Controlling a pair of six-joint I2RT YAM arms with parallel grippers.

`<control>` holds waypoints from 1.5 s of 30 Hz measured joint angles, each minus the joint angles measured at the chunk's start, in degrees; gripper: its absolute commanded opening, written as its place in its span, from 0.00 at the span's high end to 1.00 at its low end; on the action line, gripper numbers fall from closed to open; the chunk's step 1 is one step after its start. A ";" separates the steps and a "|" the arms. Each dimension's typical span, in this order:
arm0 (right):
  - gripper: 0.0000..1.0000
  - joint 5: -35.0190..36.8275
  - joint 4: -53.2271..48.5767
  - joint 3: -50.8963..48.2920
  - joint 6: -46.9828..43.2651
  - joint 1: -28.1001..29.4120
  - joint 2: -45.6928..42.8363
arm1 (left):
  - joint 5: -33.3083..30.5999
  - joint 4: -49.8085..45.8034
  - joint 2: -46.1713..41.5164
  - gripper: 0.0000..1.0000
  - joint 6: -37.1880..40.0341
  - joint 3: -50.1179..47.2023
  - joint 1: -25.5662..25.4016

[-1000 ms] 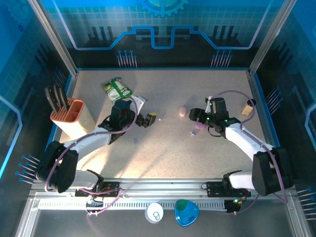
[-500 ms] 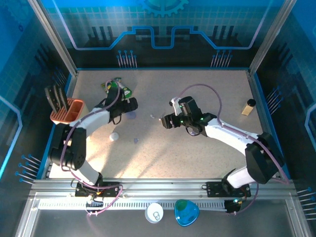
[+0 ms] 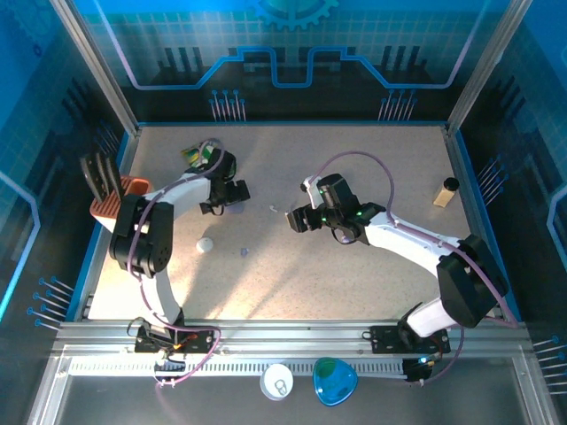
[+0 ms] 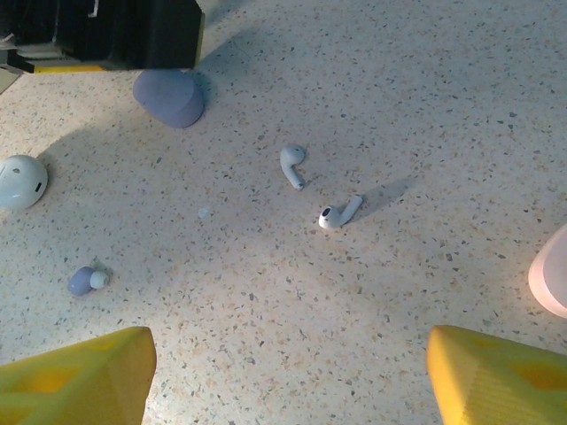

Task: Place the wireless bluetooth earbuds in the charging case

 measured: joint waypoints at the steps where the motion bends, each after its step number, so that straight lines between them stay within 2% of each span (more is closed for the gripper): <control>1: 0.20 0.02 0.00 0.00 0.00 0.00 0.00 | -0.44 -0.61 0.44 0.01 1.31 0.52 -0.55; 6: 0.20 -0.04 0.02 0.00 0.02 0.00 0.00 | -1.49 -3.98 3.74 0.03 7.28 4.50 -3.39; 13: 0.20 -0.04 0.02 0.00 0.02 0.00 0.00 | -2.47 -7.28 7.48 0.10 10.60 7.61 -3.72; 22: 0.20 0.09 0.04 -0.13 0.24 0.00 -0.02 | -3.43 -9.07 9.44 0.38 12.00 9.22 -3.82; 29: 0.20 0.42 0.04 -0.39 0.66 0.00 -0.44 | -3.98 -9.31 8.87 0.39 11.87 8.59 -4.83; 32: 0.20 0.61 0.50 -1.36 1.01 -0.07 -1.68 | -4.13 -9.94 6.45 0.39 11.78 6.47 -6.80; 37: 0.21 0.63 1.20 -4.57 1.77 -1.25 -5.73 | -4.13 -10.99 0.72 0.39 10.69 3.58 -12.87; 45: 0.21 0.63 3.04 -14.10 5.70 -8.63 -16.22 | -3.78 -11.41 -1.51 0.38 6.32 0.17 -23.43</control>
